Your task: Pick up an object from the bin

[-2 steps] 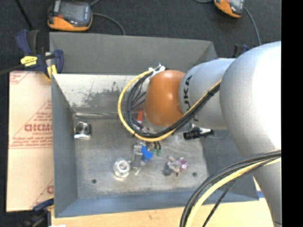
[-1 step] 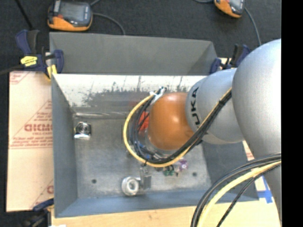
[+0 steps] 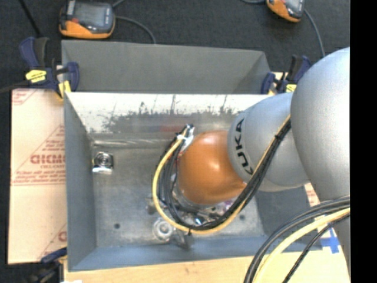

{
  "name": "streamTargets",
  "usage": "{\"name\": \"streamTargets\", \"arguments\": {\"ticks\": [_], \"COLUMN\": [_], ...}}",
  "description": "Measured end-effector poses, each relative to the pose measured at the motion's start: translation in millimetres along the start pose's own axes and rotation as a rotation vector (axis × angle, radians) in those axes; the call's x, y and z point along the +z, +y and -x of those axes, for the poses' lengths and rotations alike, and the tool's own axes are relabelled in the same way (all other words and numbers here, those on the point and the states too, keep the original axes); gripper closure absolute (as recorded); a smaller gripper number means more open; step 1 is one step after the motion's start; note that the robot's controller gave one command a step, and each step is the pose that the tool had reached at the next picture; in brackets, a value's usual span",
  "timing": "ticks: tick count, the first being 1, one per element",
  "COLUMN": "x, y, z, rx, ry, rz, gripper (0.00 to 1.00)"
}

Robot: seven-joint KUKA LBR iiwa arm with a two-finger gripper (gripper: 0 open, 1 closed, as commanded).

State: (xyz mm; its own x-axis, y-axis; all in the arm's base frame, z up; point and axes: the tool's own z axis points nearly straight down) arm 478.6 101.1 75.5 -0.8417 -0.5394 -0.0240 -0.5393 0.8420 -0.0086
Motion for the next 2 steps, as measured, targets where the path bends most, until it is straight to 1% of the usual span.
{"name": "streamTargets", "arguments": {"ticks": [1, 2], "x": [-0.5, -102.6], "y": [0.8, -21.7], "z": [-1.4, 15.0], "rx": [0.004, 0.04], "ry": [0.007, 0.013], "rz": [0.003, 0.003], "gripper": [1.0, 1.0]}}
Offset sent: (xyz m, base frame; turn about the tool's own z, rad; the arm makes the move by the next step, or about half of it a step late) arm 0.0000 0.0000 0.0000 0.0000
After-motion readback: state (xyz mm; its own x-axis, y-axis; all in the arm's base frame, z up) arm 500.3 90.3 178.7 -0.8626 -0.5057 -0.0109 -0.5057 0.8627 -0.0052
